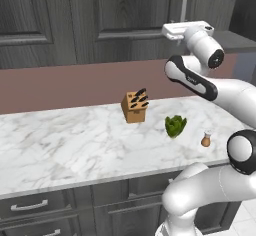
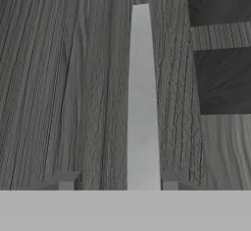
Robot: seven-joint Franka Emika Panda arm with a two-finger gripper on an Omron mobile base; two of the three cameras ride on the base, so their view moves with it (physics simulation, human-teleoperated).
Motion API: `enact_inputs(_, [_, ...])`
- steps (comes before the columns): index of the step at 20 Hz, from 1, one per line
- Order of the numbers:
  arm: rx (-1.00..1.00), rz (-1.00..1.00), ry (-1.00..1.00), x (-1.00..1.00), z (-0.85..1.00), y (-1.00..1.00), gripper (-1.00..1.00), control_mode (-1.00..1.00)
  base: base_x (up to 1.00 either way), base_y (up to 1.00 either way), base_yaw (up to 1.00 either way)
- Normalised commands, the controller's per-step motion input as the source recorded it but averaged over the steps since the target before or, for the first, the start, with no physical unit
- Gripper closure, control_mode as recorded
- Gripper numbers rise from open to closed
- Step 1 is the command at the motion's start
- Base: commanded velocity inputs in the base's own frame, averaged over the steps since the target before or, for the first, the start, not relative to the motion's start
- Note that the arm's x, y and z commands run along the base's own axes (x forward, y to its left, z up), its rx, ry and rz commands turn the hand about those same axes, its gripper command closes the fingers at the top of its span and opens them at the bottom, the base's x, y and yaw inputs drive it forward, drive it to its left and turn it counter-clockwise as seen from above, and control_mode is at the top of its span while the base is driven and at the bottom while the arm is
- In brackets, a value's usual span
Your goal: Pick the pan from the cabinet and place it on the stove. Then turn on the stove burner for the pan.
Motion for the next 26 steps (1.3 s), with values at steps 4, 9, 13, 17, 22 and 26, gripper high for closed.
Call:
enact_inputs(4, [0.00, 0.00, 0.06, 0.10, 0.00, 0.05, 1.00, -1.00, 0.00, 0.00, 0.00])
enact_inputs(9, [0.00, 0.00, 0.00, 0.00, -0.01, 0.00, 1.00, -1.00, 0.00, 0.00, 0.00])
enact_inputs(13, [0.00, 0.01, 0.00, -0.03, 0.00, 0.00, 1.00, -1.00, 0.00, 0.00, 0.00])
enact_inputs(17, [0.00, 0.01, -0.01, -0.37, 0.00, 0.00, 1.00, -1.00, 0.00, 0.00, 0.00])
enact_inputs(22, [0.00, 0.00, -0.03, -0.76, 0.00, 0.09, 1.00, -1.00, 0.00, 0.00, 0.00])
enact_inputs(26, [0.00, 0.00, -0.05, -0.99, 0.00, 0.12, 1.00, -1.00, 0.00, 0.00, 0.00])
